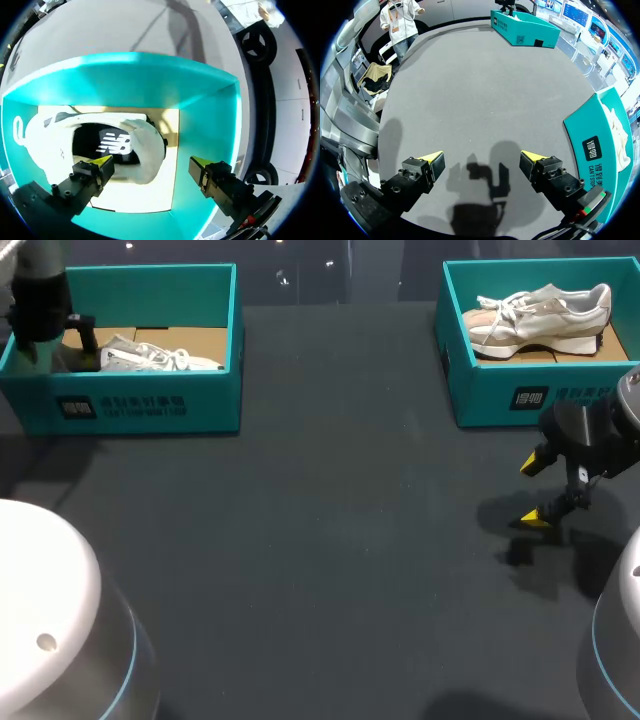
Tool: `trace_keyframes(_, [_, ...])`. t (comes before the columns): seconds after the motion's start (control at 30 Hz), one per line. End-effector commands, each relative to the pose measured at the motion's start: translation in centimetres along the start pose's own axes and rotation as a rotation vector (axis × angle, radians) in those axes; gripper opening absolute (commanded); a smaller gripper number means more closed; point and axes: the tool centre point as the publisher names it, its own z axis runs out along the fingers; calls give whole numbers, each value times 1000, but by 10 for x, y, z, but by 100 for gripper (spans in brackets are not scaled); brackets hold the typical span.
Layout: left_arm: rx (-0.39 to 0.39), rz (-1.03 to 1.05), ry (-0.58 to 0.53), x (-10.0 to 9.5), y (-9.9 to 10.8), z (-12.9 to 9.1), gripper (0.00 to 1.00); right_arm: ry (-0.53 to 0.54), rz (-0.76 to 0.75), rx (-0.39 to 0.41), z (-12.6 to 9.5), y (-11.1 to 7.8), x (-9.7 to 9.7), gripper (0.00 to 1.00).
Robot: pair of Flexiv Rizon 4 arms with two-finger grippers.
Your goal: Take the shoe out of the shoebox, open the shoe tongue, remove and reinsert the insole, then place the shoe into the shoebox
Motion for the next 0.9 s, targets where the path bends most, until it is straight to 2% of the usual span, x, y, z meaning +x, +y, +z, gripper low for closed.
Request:
trace_keyframes(0.03, [-26, -9, -23, 2, -10, -39, 100, -3, 1, 3, 0, 0, 1, 100])
trace_keyframes(0.23, [-39, -25, -32, 4, -13, -90, 100, -3, 1, 3, 0, 0, 1, 100])
trace_keyframes(0.37, [-36, -24, -39, 16, -20, -126, 100, -3, 1, 3, 0, 0, 1, 100])
trace_keyframes(0.53, [-21, -9, -72, 28, -28, -157, 100, -3, 1, 3, 0, 0, 1, 100])
trace_keyframes(0.7, [-18, 5, -83, 36, -34, -174, 100, -3, 1, 3, 0, 0, 1, 100])
trace_keyframes(0.9, [-19, 16, -72, 39, -37, -182, 100, -3, 1, 3, 0, 0, 1, 100])
